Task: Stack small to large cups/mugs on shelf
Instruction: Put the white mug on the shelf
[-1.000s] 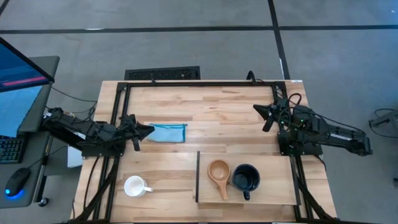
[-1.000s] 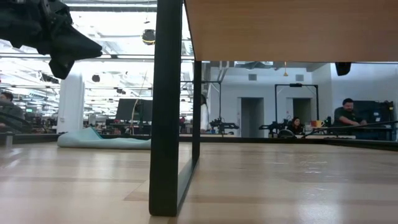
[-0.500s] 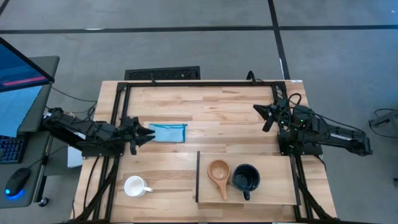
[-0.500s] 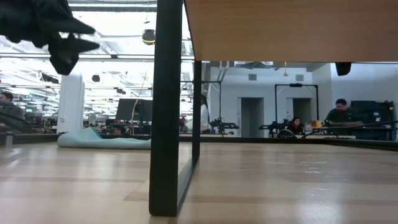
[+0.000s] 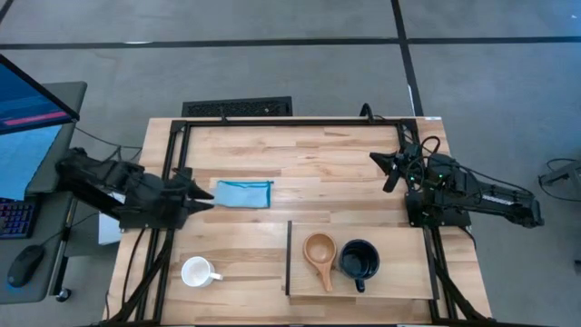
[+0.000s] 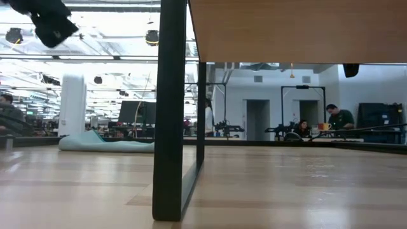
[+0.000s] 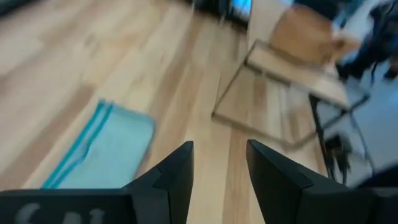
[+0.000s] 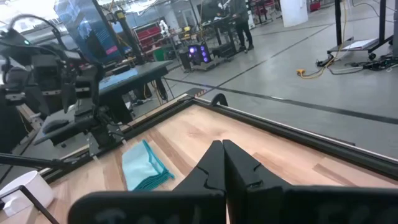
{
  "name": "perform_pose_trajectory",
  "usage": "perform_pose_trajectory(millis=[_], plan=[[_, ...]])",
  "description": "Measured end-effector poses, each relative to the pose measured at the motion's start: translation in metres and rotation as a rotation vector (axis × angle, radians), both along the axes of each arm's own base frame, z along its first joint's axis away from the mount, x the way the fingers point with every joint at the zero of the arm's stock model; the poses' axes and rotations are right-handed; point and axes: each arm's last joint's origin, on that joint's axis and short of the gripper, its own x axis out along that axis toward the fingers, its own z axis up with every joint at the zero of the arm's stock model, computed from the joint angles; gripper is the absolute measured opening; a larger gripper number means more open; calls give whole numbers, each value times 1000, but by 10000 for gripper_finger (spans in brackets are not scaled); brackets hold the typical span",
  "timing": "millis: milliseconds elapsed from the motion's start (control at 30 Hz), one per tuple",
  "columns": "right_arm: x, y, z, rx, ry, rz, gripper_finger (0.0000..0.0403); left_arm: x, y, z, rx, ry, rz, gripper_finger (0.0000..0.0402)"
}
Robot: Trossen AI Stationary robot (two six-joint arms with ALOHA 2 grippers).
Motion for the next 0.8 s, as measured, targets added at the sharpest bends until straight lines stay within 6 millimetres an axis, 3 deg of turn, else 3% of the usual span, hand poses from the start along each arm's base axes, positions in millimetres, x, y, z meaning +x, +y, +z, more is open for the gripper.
perform_pose_trajectory(millis=[167,333,533,800], plan=[[0,0,0,13,-7,-1,11,11,-11,23,-82,236,-77,139],[0,0,0,13,-7,-1,11,25,-27,18,-192,589,-63,140],[0,0,0,14,-5,-2,11,41,-53,4,-438,862,16,140],[0,0,0,-14,10,1,11,36,-84,5,-717,962,212,140]])
